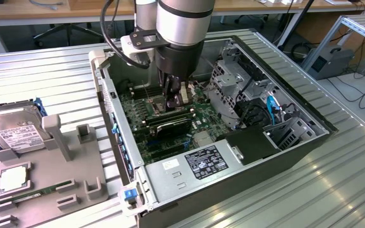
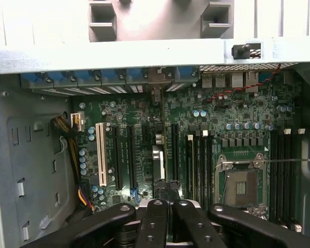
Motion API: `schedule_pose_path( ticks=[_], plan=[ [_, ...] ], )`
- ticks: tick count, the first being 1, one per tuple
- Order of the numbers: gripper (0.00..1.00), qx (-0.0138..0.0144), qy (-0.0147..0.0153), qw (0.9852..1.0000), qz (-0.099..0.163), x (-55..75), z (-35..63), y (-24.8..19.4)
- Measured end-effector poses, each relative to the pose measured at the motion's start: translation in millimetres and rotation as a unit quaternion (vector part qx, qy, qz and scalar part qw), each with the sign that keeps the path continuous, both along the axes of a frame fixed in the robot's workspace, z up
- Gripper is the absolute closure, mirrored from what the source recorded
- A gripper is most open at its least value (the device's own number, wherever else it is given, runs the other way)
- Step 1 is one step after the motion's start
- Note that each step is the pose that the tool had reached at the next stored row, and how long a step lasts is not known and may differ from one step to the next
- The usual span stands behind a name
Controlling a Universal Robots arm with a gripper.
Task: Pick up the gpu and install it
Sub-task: 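Press down on the gpu until it lock into place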
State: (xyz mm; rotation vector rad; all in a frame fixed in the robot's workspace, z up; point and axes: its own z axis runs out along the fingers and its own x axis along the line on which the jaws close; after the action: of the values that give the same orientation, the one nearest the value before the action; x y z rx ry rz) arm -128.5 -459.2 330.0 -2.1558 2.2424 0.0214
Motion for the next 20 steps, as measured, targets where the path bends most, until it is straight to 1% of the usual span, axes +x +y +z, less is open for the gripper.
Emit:
schedule_pose_path(
  ticks=[2, 5, 9, 12, 16, 17, 18, 20],
  plan=[
    [0.89, 0.0001, -0.0001, 1.0000, 0.000, 0.0, -1.8, 0.0],
    [0.89, -0.0008, 0.0000, 1.0000, 0.000, 0.0, -8.6, 0.0],
    [0.89, -0.0009, 0.0000, 1.0000, 0.000, 0.0, -9.1, 0.0],
    [0.89, -0.0014, 0.0000, 1.0000, 0.000, 0.0, -14.1, 0.0],
    [0.89, -0.0014, 0.0000, 1.0000, 0.000, 0.0, -25.6, 0.1],
    [0.89, -0.0014, 0.0000, 1.0000, 0.000, 0.0, -29.5, 0.1],
    [0.89, -0.0014, 0.0000, 1.0000, 0.000, 0.0, -36.0, 0.2],
    [0.89, -0.0015, 0.0000, 1.0000, 0.000, 0.0, -37.9, 0.5]
  ],
)
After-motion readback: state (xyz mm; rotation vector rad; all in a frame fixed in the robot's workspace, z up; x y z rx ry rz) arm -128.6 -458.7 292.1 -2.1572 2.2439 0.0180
